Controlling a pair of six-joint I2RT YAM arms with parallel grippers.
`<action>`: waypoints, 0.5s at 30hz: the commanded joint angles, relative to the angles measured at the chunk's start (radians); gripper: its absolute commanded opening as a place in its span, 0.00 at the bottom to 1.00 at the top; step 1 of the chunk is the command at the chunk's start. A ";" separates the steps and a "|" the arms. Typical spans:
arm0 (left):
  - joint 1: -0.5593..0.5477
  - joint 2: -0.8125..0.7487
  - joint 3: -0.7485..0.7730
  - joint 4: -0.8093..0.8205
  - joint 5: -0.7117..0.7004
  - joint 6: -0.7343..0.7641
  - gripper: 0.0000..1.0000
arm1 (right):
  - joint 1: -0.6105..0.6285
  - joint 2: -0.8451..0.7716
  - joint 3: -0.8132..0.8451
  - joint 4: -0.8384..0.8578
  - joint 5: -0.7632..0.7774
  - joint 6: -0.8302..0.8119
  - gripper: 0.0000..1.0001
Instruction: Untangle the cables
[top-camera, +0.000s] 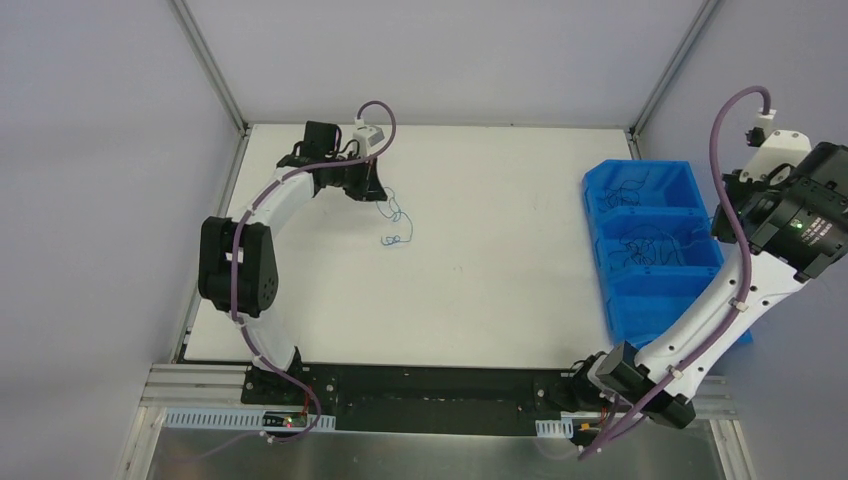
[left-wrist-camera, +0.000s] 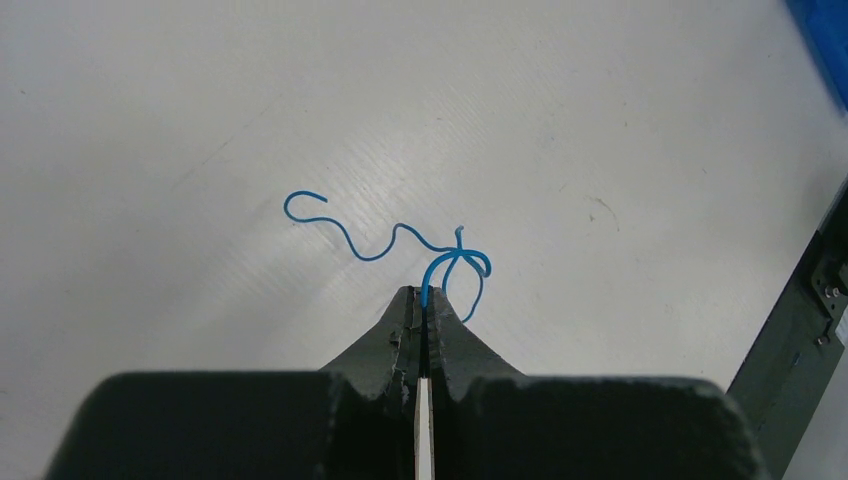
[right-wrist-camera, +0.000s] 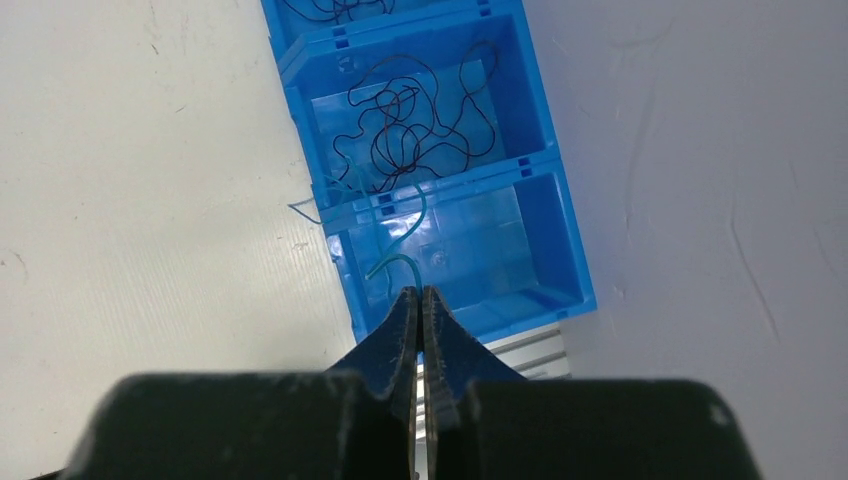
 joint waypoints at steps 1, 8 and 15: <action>-0.002 0.020 0.060 0.010 0.040 0.008 0.00 | -0.118 0.002 0.034 -0.060 -0.148 -0.065 0.00; -0.002 0.031 0.076 0.002 0.045 0.009 0.00 | -0.250 0.002 -0.059 0.011 -0.154 -0.135 0.00; -0.002 0.027 0.073 -0.014 0.038 0.022 0.00 | -0.389 0.094 0.062 0.024 -0.224 -0.138 0.00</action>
